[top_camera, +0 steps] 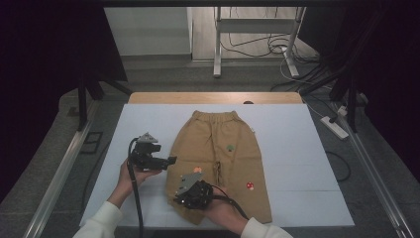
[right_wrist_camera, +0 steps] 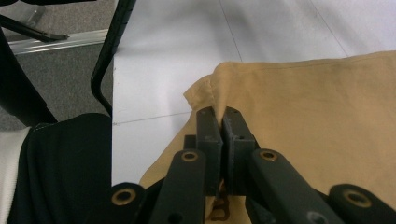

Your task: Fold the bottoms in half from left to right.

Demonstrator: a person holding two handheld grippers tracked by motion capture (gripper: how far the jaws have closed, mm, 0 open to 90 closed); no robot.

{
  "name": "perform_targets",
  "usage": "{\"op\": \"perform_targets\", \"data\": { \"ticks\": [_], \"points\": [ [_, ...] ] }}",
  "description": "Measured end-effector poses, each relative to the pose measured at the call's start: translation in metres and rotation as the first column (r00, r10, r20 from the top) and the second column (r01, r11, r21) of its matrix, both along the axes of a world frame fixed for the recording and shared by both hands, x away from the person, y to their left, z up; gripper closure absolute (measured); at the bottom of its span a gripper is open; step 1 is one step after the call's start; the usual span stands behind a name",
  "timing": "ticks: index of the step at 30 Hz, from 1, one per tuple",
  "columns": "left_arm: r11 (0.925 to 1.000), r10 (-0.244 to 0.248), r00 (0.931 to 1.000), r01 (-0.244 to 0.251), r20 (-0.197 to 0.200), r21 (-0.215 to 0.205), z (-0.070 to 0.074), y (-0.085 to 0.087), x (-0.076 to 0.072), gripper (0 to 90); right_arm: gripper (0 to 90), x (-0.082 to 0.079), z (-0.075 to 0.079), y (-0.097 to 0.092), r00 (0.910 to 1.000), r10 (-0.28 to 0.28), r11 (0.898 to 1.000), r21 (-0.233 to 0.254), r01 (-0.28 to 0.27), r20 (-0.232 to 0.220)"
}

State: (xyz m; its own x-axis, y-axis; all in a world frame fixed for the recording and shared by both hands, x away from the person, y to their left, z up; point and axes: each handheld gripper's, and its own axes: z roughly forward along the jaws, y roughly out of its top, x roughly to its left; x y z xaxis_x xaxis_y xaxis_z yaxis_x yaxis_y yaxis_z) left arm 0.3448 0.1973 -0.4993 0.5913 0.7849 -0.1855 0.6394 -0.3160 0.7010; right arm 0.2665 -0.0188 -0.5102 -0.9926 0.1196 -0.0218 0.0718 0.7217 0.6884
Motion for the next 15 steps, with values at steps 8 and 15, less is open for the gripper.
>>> {"op": "perform_targets", "data": {
  "ticks": [8, 15],
  "points": [
    [1.0, -0.007, 0.9997, 0.007, -0.022, -0.001, -0.001, -0.006, 0.024, 13.9, 86.5, 0.0, -0.001, -0.001, 0.9999, -0.004, 1.0, 0.011, 0.004, -0.012],
    [0.9998, 0.011, 0.9991, -0.012, -0.04, -0.016, -0.006, -0.007, 0.05, 14.1, 86.5, 0.0, -0.001, 0.0, 0.9998, -0.008, 1.0, 0.016, 0.009, -0.017]
  ]
}}
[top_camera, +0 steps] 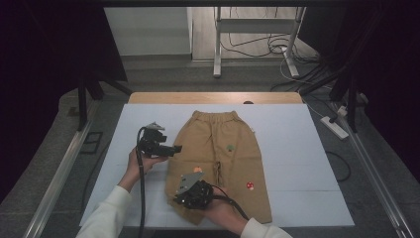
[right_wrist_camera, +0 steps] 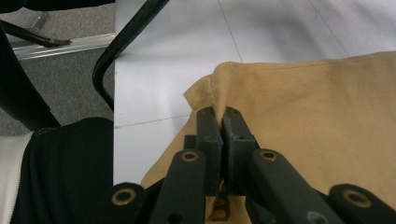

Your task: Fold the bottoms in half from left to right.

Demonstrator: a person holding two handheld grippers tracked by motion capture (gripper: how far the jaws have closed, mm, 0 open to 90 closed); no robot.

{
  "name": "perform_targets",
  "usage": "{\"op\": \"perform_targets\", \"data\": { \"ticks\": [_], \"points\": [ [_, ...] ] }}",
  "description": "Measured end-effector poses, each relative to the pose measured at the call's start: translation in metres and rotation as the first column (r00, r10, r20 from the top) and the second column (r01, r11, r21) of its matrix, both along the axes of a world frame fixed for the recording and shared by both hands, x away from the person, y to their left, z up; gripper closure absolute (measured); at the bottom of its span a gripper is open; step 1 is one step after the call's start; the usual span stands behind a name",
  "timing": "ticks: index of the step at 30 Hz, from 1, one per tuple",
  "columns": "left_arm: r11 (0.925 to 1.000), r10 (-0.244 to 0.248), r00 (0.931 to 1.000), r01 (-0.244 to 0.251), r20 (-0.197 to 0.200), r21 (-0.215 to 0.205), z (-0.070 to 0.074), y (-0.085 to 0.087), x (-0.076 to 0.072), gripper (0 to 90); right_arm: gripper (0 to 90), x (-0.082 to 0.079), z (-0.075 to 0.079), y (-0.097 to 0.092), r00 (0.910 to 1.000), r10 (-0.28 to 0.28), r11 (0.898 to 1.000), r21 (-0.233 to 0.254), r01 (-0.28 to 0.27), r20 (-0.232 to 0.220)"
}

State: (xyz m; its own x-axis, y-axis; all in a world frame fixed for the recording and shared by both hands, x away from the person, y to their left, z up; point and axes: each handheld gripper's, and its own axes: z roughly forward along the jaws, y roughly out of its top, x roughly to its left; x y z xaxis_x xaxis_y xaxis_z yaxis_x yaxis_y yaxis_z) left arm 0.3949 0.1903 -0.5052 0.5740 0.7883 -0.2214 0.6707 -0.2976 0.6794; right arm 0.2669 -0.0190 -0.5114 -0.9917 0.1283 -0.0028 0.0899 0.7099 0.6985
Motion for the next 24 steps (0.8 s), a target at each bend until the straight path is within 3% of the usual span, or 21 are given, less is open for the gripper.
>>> {"op": "perform_targets", "data": {
  "ticks": [9, 11, 24],
  "points": [
    [0.9995, 0.03, 0.9995, -0.03, 0.003, -0.004, -0.001, 0.001, 0.024, 15.0, 86.5, -0.001, 0.0, 0.001, 1.0, -0.003, 1.0, 0.003, 0.003, 0.0],
    [0.9993, 0.034, 0.9994, -0.034, 0.004, 0.011, -0.002, 0.0, 0.028, 15.0, 86.5, -0.001, 0.0, 0.001, 1.0, -0.003, 1.0, 0.007, 0.003, -0.001],
    [0.9992, 0.026, 0.9993, -0.026, -0.027, 0.03, -0.019, -0.015, 0.054, 16.7, 86.5, -0.001, 0.0, 0.0, 1.0, 0.0, 1.0, 0.006, 0.0, 0.001]
  ]
}}
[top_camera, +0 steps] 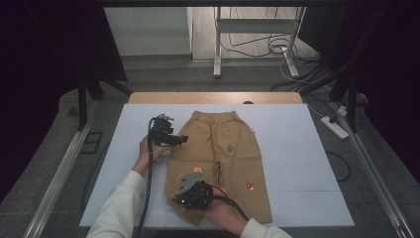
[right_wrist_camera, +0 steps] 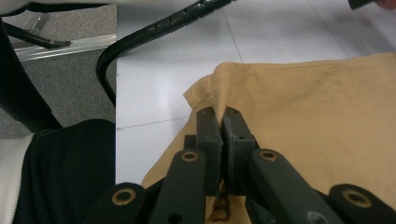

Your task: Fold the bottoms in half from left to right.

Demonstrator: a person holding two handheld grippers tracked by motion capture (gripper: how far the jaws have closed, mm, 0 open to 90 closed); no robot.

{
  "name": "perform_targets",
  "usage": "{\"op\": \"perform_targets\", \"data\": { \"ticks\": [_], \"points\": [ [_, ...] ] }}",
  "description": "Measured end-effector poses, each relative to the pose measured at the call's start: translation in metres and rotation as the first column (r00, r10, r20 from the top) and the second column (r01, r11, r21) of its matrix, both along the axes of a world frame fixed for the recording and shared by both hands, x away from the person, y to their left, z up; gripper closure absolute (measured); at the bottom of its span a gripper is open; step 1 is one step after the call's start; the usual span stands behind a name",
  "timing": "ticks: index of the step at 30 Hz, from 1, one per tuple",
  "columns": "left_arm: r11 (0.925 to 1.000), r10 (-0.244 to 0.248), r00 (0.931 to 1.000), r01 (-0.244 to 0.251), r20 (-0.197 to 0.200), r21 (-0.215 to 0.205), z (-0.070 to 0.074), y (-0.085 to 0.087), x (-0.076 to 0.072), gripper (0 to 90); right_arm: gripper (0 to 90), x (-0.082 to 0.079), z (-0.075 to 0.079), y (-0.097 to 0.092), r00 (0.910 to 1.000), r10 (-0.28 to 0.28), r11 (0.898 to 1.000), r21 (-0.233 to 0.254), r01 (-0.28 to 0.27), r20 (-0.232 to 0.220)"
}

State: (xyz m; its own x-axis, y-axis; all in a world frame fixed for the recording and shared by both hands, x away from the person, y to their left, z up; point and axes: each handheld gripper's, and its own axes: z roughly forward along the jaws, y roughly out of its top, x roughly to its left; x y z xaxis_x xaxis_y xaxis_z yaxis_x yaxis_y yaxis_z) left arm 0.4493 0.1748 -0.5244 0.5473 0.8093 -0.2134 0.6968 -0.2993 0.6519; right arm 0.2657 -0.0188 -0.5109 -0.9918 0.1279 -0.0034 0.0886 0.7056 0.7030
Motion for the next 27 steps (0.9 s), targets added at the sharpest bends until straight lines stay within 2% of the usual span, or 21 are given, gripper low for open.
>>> {"op": "perform_targets", "data": {
  "ticks": [6, 17, 21, 23, 25, 27],
  "points": [
    [0.9999, -0.012, 0.9997, 0.013, -0.022, 0.012, -0.0059, -0.0081, 0.0051, 19.8, 86.5, 0.0, -0.0003, -0.0002, 1.0, -0.001, 1.0, -0.002, 0.001, -0.002],
    [0.9998, -0.008, 0.9982, 0.009, -0.059, 0.019, -0.0101, -0.0063, 0.0043, 24.3, 86.5, 0.0001, 0.0003, -0.0025, 1.0, -0.002, 1.0, 0.001, 0.002, -0.003],
    [0.9996, -0.014, 0.9983, 0.015, -0.057, 0.022, -0.0103, -0.0085, 0.0035, 27.2, 86.5, 0.0003, 0.0002, -0.0028, 1.0, -0.001, 1.0, 0.002, 0.001, -0.003],
    [0.9995, -0.014, 0.9987, 0.015, -0.049, 0.026, -0.0104, -0.0089, 0.0019, 33.9, 86.6, 0.0004, 0.0003, -0.0031, 1.0, -0.001, 1.0, 0.003, 0.001, -0.002],
    [0.9997, -0.017, 0.9985, 0.018, -0.053, 0.018, -0.0101, -0.0082, 0.0009, 51.0, 86.5, 0.0008, 0.0005, -0.0034, 1.0, 0.0, 1.0, 0.002, 0.0, -0.004],
    [0.9991, -0.04, 0.9959, 0.039, -0.081, -0.017, -0.011, -0.0057, 0.0007, 67.1, 86.5, 0.0009, 0.0005, -0.0037, 1.0, -0.001, 1.0, 0.002, 0.001, -0.004]
  ]
}}
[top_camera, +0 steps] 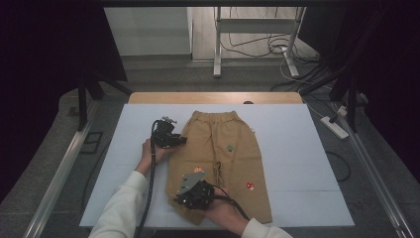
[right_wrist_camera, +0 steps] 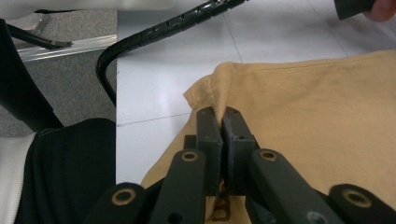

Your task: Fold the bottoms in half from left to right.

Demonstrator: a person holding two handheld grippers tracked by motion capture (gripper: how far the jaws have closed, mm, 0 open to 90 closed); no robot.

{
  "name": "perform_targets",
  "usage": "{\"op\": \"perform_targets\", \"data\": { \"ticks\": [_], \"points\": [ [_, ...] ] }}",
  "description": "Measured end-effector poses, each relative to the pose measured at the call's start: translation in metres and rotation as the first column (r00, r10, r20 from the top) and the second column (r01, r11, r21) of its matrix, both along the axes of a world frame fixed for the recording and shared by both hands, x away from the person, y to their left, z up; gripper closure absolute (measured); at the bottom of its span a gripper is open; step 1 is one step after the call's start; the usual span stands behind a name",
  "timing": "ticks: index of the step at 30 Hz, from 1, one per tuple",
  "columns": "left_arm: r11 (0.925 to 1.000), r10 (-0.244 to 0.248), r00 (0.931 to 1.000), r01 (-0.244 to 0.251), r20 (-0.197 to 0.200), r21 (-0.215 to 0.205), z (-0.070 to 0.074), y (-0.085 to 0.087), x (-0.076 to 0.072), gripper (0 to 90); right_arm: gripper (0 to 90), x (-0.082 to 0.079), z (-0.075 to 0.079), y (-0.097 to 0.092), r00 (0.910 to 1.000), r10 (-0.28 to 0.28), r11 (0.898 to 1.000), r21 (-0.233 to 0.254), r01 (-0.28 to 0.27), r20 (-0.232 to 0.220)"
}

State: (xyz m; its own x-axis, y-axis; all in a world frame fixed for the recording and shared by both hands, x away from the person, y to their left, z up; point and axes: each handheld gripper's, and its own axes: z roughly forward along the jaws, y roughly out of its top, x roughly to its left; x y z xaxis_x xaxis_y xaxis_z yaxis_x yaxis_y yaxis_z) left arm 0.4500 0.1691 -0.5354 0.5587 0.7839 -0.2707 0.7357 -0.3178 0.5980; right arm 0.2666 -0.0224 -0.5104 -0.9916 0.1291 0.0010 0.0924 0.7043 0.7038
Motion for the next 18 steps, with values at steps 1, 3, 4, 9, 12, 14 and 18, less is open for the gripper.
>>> {"op": "perform_targets", "data": {
  "ticks": [1, 3, 4, 9, 12, 14, 18],
  "points": [
    [0.9999, -0.008, 0.9999, 0.008, -0.01, -0.012, -0.001, 0.001, 0.0, 75.1, 86.5, 0.0, 0.0, 0.0, 1.0, 0.001, 1.0, -0.007, -0.001, -0.001],
    [0.9995, -0.015, 0.9997, 0.014, -0.022, -0.029, -0.001, 0.001, 0.0, 80.7, 86.5, 0.0, 0.0, -0.001, 1.0, 0.0, 1.0, -0.002, 0.0, -0.004],
    [0.9994, -0.017, 0.9996, 0.016, -0.02, -0.031, 0.0, 0.001, 0.0, 81.0, 86.5, 0.0, 0.0, -0.001, 1.0, 0.0, 1.0, -0.003, 0.0, -0.004],
    [0.9982, -0.033, 0.9994, 0.033, -0.004, -0.049, 0.007, 0.0, -0.003, 83.3, 86.5, 0.0, 0.001, -0.001, 1.0, 0.001, 1.0, 0.003, -0.001, -0.002],
    [0.9975, -0.039, 0.9992, 0.04, 0.01, -0.059, 0.012, 0.0, -0.004, 83.5, 86.5, 0.0, 0.001, -0.002, 1.0, 0.002, 1.0, 0.005, -0.002, -0.005],
    [0.9968, -0.043, 0.9989, 0.044, 0.017, -0.066, 0.015, 0.001, -0.005, 83.5, 86.5, 0.0, 0.001, -0.002, 1.0, 0.003, 1.0, 0.005, -0.003, -0.005],
    [0.9958, -0.043, 0.9988, 0.045, 0.025, -0.08, 0.02, 0.002, -0.008, 83.7, 86.5, 0.0, 0.002, -0.003, 1.0, 0.001, 1.0, 0.008, -0.001, -0.003]
  ]
}}
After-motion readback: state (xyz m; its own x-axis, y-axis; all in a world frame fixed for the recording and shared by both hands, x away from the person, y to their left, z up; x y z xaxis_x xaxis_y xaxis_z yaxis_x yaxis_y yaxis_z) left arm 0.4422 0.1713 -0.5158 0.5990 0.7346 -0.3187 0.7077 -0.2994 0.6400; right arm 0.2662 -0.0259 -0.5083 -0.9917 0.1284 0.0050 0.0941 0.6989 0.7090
